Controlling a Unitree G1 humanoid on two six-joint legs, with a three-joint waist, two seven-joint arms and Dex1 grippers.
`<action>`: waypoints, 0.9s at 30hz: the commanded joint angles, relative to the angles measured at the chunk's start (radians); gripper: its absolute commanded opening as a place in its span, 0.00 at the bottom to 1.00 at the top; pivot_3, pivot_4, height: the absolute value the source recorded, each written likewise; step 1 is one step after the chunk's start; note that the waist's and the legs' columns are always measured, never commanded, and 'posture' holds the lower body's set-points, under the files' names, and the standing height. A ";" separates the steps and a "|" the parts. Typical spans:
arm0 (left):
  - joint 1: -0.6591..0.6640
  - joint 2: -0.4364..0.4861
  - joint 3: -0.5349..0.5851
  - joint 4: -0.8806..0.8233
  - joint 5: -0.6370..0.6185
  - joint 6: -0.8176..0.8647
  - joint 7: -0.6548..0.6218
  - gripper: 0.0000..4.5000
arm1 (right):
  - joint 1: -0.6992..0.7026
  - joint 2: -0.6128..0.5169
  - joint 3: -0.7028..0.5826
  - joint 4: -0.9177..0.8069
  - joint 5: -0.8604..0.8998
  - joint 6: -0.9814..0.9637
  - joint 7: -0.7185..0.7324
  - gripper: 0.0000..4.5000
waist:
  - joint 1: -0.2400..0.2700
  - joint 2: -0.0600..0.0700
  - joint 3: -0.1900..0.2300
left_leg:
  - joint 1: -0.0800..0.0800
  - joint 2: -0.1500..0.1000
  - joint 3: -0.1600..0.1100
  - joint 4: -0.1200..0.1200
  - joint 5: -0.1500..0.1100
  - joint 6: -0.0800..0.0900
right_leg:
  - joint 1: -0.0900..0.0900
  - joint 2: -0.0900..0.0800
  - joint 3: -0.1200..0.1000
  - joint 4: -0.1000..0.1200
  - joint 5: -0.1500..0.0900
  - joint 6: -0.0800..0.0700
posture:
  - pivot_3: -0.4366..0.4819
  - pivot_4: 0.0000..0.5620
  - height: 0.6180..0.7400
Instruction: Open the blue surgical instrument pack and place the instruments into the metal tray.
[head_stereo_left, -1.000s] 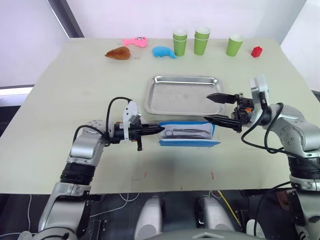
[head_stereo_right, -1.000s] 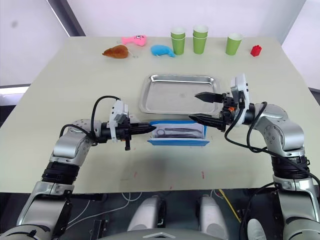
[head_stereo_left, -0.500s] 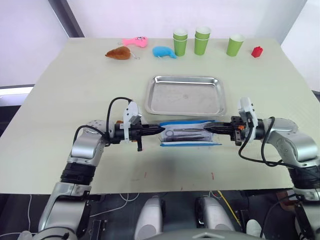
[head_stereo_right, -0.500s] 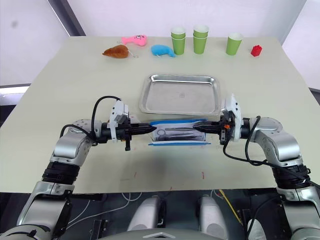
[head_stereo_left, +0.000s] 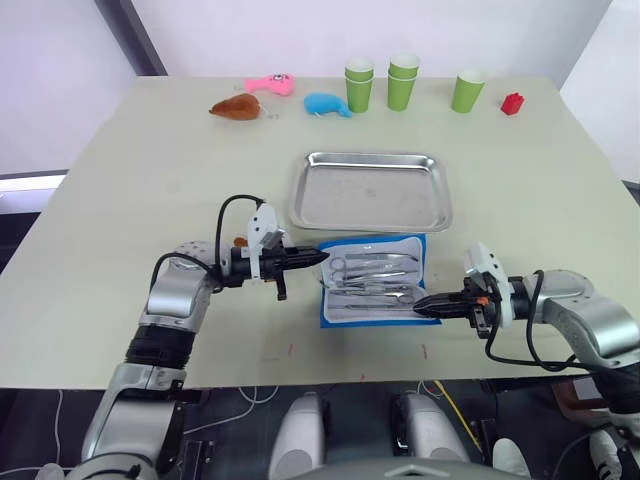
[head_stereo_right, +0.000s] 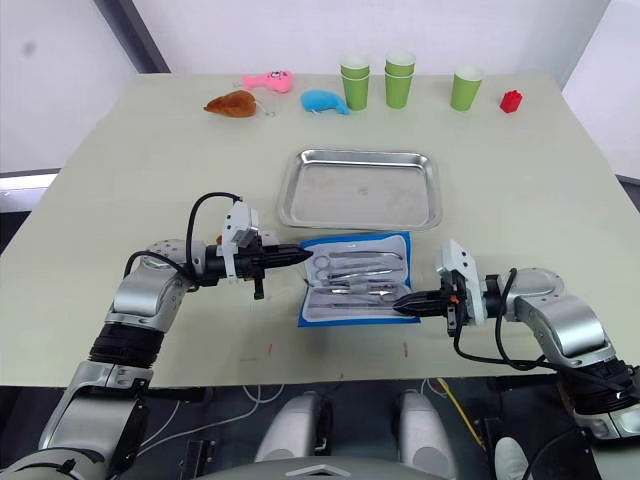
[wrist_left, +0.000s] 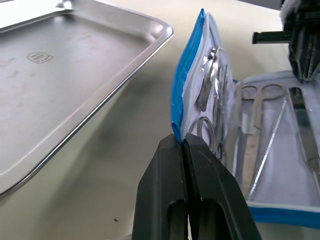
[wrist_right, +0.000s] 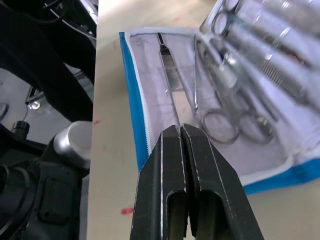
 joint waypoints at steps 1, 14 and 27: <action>-0.003 -0.014 -0.027 0.018 0.032 -0.018 0.015 0.00 | 0.021 -0.015 0.013 -0.035 -0.013 -0.014 -0.001 0.01 | 0.000 0.000 0.000 | 0.000 0.000 0.000 0.000 0.000 0.000 | 0.000 0.000 0.000 0.000 0.000 0.000 | 0.48 0.27 1.00; -0.066 -0.081 -0.082 0.170 0.155 -0.033 0.120 0.00 | 0.092 -0.017 0.118 -0.024 -0.139 -0.086 -0.028 0.01 | 0.014 -0.001 -0.002 | 0.001 -0.001 -0.001 0.001 0.000 0.000 | 0.002 0.000 0.000 0.000 0.000 0.000 | 0.48 0.27 1.00; -0.095 -0.112 -0.141 0.228 0.253 -0.031 0.168 0.00 | 0.100 0.009 0.139 0.015 -0.198 -0.135 -0.078 0.01 | 0.021 -0.001 -0.018 | 0.017 -0.001 -0.006 0.001 0.000 0.000 | 0.018 0.004 0.002 -0.001 -0.003 0.001 | 0.48 0.27 1.00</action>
